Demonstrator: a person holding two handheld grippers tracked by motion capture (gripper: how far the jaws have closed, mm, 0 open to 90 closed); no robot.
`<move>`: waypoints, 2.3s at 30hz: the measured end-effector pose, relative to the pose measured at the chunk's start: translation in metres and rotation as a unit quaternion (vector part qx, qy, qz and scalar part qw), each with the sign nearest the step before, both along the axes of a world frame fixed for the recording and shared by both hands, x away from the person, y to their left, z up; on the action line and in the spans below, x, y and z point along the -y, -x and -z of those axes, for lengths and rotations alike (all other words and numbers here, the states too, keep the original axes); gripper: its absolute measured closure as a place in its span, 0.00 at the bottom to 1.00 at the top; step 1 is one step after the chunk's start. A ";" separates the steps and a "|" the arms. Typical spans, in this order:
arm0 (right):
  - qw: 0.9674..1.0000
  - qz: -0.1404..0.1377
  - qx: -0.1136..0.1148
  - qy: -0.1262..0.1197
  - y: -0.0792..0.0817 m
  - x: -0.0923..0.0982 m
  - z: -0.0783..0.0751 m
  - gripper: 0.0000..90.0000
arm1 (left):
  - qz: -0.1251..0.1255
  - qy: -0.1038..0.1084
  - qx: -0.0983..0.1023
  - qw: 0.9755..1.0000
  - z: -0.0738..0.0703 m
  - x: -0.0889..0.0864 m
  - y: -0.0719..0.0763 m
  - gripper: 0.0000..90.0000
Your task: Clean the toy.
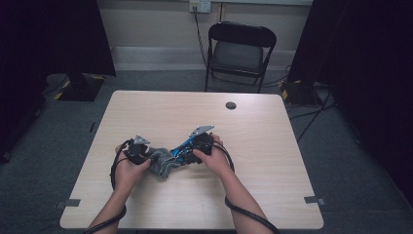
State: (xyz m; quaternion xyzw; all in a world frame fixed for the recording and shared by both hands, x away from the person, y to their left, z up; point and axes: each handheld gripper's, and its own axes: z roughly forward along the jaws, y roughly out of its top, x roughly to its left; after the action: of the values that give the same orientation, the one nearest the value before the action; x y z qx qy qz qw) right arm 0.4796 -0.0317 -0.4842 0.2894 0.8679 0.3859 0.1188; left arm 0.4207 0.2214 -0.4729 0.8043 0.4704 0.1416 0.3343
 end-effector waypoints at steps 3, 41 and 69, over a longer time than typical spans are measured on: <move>1.000 0.000 0.000 -0.001 0.000 0.000 0.000 0.01 | -0.007 0.003 -0.003 1.000 0.000 -0.001 -0.002 0.83; 1.000 -0.001 -0.002 0.003 -0.001 0.000 -0.001 0.01 | -0.080 0.006 -0.001 0.997 -0.002 -0.022 -0.024 0.83; 1.000 -0.001 -0.004 0.004 -0.001 -0.001 -0.001 0.01 | -0.057 0.021 -0.005 0.998 0.001 -0.049 0.001 0.55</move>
State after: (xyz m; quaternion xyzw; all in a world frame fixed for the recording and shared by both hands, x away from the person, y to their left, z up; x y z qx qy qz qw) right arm 0.4804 -0.0307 -0.4833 0.2898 0.8700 0.3815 0.1165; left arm 0.4197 0.2707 -0.4740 0.7694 0.5206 0.1460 0.3402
